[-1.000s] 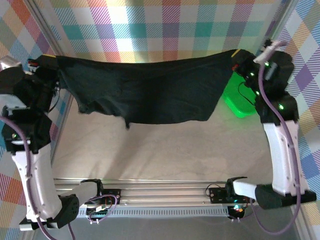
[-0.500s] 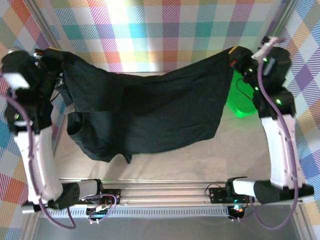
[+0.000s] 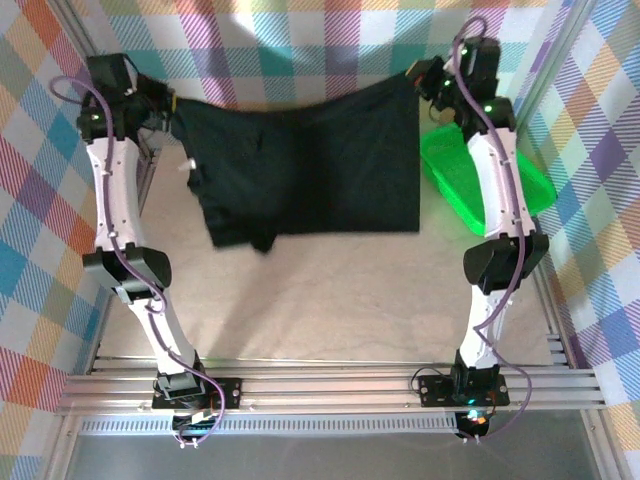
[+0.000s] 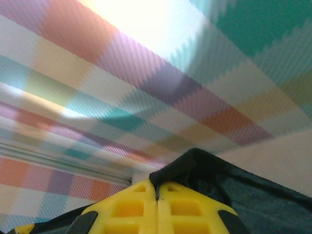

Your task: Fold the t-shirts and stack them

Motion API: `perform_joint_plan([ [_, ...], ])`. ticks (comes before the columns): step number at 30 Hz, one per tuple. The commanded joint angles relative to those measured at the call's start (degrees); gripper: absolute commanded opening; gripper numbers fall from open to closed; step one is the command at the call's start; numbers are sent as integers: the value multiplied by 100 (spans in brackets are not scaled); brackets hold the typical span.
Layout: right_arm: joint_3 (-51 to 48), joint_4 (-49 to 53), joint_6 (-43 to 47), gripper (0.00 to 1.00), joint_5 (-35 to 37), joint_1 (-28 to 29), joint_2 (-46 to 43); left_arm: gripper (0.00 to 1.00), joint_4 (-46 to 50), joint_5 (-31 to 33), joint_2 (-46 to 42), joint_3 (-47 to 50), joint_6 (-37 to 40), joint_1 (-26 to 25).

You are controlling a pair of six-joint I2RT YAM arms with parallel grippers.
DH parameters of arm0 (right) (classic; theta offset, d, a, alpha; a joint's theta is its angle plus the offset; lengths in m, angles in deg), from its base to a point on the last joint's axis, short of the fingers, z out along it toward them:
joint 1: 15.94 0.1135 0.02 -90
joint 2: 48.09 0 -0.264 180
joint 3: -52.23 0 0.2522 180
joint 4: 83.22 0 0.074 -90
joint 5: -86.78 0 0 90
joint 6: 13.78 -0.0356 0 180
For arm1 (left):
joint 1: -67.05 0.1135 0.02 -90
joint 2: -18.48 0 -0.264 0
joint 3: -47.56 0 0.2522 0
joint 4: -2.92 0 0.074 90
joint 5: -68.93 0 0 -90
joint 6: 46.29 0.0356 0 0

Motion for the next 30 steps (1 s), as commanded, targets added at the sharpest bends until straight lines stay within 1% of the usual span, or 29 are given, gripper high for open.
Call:
perform_joint_plan([
  [1, 1076, 247, -303, 0, -218, -415, -155, 0, -406, -239, -589, -818, -443, 286],
  [3, 954, 289, -406, 0, -292, -608, -361, 0, -349, -203, -884, -801, -529, 356],
  [5, 487, 291, -392, 0, -362, -755, -793, 0, -24, -136, -1243, -732, -465, 379],
  [6, 56, 256, -366, 0, -370, -804, -1104, 0, 217, -61, -1495, -585, -380, 386],
  [8, -987, 123, -314, 0, -354, -867, -1764, 0, 523, 85, -2173, 235, -276, 362],
  [10, -2271, 76, -198, 0, -185, -868, -2583, 0, 670, 372, -3207, 1872, -443, 363],
  [11, -2904, 53, -172, 0, -75, -869, -2950, 0, 564, 429, -3668, 2698, -537, 365],
  [13, -4522, -95, -316, 0, 141, -875, -3808, 0, 531, 607, -4557, 4336, -726, 301],
  [14, -5212, -187, -413, 0, 177, -868, -4117, 2, 539, 564, -4881, 5067, -796, 297],
  [15, -5909, -163, -455, 0, 204, -858, -4406, 13, 407, 503, -5172, 5792, -803, 278],
  [16, -6481, -68, -378, 0, 279, -803, -4606, 26, 279, 487, -5406, 6542, -746, 244],
  [17, -6931, 39, -262, 7, 450, -714, -4746, 36, 276, 421, -5515, 7031, -711, 220],
  [19, -7913, 142, -28, 37, 785, -558, -4949, 59, 138, 246, -5559, 7965, -404, 181],
  [20, -8222, 254, 2, 45, 958, -533, -4988, 64, 268, 270, -5494, 8202, -269, 121],
  [21, -8522, 335, 80, 50, 1147, -497, -5008, 68, 391, 272, -5415, 8447, -173, 49],
  [23, -8897, 352, 309, 53, 1473, -307, -5000, 70, 235, 410, -5333, 8822, 82, -193],
  [25, -9021, 390, 459, 54, 1588, -94, -4865, 69, 391, 821, -5156, 9017, 451, -436],
  [26, -9014, 407, 502, 54, 1652, 45, -4815, 68, 347, 874, -5074, 9144, 576, -482],
  [28, -8975, 310, 644, 54, 1799, 395, -4669, 60, 36, 752, -4895, 9464, 616, -483],
  [30, -8915, 85, 746, 54, 1751, 628, -4428, 55, -315, 753, -4718, 9625, 574, -512],
])
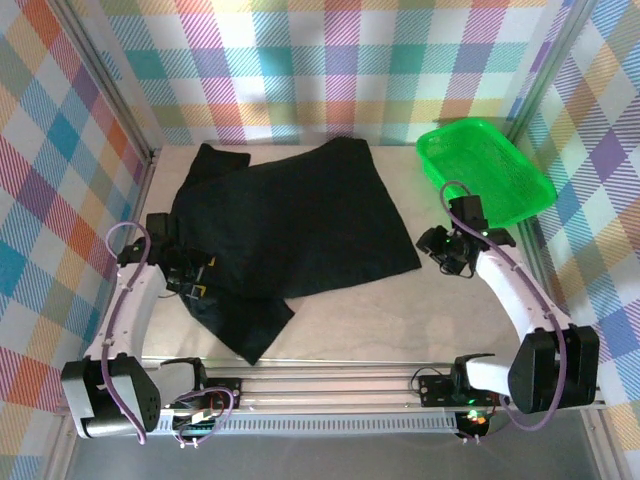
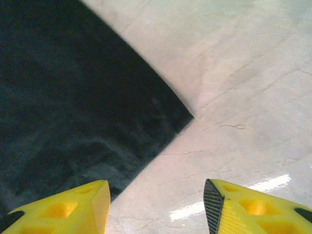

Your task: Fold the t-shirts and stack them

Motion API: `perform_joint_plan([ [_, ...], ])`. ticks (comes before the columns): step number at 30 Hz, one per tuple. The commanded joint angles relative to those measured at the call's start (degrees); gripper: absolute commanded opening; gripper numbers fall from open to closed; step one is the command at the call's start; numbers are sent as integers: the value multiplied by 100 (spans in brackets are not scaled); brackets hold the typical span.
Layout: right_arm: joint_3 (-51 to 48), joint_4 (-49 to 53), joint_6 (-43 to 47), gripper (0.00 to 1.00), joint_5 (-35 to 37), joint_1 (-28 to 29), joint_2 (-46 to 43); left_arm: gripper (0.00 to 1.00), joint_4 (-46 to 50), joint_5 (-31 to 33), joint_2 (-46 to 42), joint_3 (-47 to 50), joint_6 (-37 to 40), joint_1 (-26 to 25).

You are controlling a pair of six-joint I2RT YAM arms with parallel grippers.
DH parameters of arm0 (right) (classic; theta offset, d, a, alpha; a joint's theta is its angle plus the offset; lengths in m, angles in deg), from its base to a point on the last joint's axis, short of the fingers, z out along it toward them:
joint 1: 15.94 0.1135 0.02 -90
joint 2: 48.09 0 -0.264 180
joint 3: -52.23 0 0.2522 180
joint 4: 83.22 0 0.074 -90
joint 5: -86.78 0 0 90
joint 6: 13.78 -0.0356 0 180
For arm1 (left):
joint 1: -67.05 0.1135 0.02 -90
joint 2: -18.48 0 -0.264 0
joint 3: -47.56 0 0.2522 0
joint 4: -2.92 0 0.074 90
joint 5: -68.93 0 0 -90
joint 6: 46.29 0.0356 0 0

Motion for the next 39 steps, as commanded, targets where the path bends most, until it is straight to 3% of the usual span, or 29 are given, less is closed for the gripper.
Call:
perform_joint_plan([
  [1, 244, -477, 362, 53, 121, 359, 410, 53, -581, 185, 300, 170, 277, -40],
  [5, 806, -829, 583, 47, -80, 744, 1477, 45, -860, 448, 1118, -322, 468, -32],
  [11, 2061, -1002, 736, 41, -485, 885, 3198, 45, -817, 618, 2828, -1429, 782, -5],
  [19, 3683, 262, 764, 34, -134, 858, 4984, 45, -809, 467, 4449, -2397, 984, 79],
  [30, 3029, 351, 207, 33, -295, -190, 4829, 45, -719, -24, 6117, -4119, 1320, -488],
  [35, 3276, 290, 486, 37, -664, -334, 4783, 45, -348, 196, 6463, -4958, 1258, -677],
  [39, 3901, 734, 829, 44, -663, -187, 4621, 61, -234, 530, 5835, -4932, 1310, -703],
])
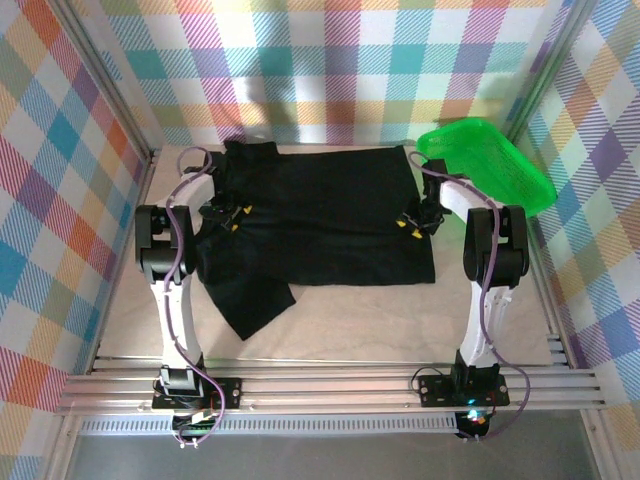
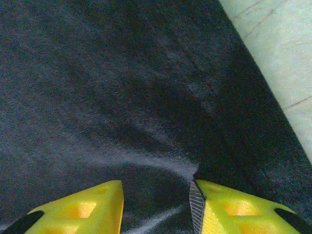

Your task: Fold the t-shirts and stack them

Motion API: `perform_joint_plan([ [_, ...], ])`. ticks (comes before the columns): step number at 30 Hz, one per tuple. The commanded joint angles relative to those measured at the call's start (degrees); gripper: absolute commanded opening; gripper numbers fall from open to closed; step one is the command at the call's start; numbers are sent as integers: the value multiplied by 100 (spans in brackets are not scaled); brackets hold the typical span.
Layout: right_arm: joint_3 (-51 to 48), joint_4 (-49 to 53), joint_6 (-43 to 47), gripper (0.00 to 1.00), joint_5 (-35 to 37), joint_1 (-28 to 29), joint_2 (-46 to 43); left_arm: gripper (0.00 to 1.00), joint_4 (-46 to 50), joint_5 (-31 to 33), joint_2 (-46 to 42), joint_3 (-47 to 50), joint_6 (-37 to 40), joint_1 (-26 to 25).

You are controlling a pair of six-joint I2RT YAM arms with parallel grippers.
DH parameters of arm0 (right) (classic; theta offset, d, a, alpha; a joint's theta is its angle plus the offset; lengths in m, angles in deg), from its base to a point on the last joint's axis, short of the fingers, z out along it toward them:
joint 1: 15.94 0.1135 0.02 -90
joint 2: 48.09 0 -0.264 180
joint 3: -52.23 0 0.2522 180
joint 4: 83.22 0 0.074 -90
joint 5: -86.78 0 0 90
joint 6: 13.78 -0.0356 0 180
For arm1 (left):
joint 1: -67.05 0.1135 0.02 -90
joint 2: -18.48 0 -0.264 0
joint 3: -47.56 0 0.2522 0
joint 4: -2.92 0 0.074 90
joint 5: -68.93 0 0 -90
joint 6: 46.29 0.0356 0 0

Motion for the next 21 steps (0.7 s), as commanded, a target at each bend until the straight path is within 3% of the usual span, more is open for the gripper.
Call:
perform_joint_plan([
  [1, 486, 592, 345, 46, 111, 170, -271, 65, 476, 487, -570, 86, 126, 29],
  [6, -88, 580, 111, 52, 517, 310, -1410, 68, 637, 977, -2289, 1252, 185, 2],
  [15, -2756, 244, -739, 49, 546, 369, -3769, 49, 1241, 826, -5008, 4740, -312, -279],
  [17, -3017, 380, -668, 49, 550, 370, -4014, 46, 1254, 827, -5408, 5160, -276, -261],
  [21, -3488, 465, -381, 48, 627, 324, -4290, 38, 916, 191, -5802, 5725, -428, -291],
])
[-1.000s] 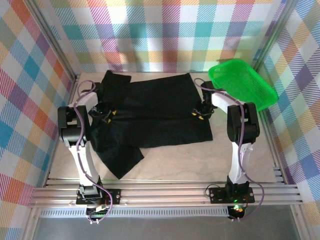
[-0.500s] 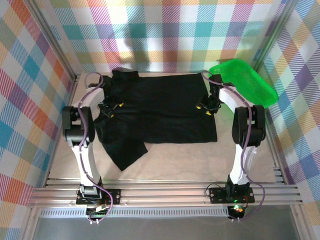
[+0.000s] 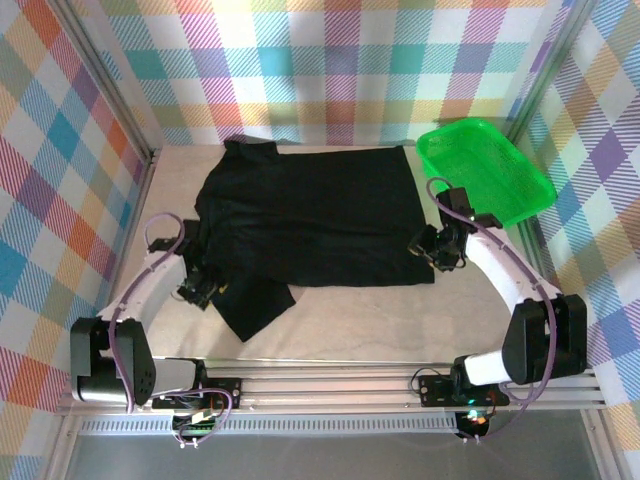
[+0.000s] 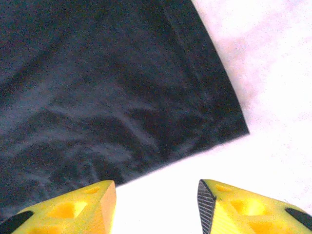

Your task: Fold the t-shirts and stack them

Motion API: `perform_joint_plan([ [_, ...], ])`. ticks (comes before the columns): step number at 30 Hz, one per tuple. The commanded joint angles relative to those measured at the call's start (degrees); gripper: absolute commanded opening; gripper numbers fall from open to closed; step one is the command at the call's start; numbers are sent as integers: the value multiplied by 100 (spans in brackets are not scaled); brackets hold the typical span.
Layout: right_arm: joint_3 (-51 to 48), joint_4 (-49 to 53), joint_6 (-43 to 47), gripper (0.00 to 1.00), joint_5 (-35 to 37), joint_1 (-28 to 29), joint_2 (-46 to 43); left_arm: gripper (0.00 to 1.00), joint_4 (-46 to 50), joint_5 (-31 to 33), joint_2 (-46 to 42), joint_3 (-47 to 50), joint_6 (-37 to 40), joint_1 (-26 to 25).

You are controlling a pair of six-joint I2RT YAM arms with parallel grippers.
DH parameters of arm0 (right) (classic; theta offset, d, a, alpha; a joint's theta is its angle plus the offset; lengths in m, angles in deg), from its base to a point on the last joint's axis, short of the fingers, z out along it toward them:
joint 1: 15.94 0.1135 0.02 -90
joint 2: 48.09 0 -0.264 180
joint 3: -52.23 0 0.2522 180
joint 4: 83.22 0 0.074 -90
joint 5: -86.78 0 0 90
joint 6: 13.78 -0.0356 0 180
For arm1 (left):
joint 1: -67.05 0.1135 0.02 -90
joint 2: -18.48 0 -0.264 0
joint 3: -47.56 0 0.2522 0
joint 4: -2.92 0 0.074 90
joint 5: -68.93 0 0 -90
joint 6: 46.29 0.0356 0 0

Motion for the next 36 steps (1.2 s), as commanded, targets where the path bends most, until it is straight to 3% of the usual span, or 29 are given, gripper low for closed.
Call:
perform_joint_plan([
  [1, -303, 163, 154, 48, 81, -85, -197, 38, -133, -552, -266, 326, -195, -86],
  [9, -826, -60, 349, 48, -80, -370, -42, 41, -617, -1068, -386, 1159, -506, -522],
  [15, -811, -117, 397, 48, -100, -482, 139, 38, -1123, -1047, 163, 1285, -639, -930],
  [17, -808, -130, 397, 48, -81, -535, 159, 31, -1288, -991, 334, 1310, -697, -1034],
  [20, -800, -232, 395, 48, -96, -590, 201, 1, -1123, -706, 290, 1202, -758, -1127],
  [21, -787, -256, 382, 48, -83, -596, 232, 0, -947, -581, 173, 1142, -770, -1137],
  [25, -767, -404, 265, 47, -103, -611, 427, 0, -386, -495, -351, 1061, -800, -1137],
  [36, -801, -871, 229, 38, -54, -776, 938, 0, -3, -731, -909, 1224, -934, -1136],
])
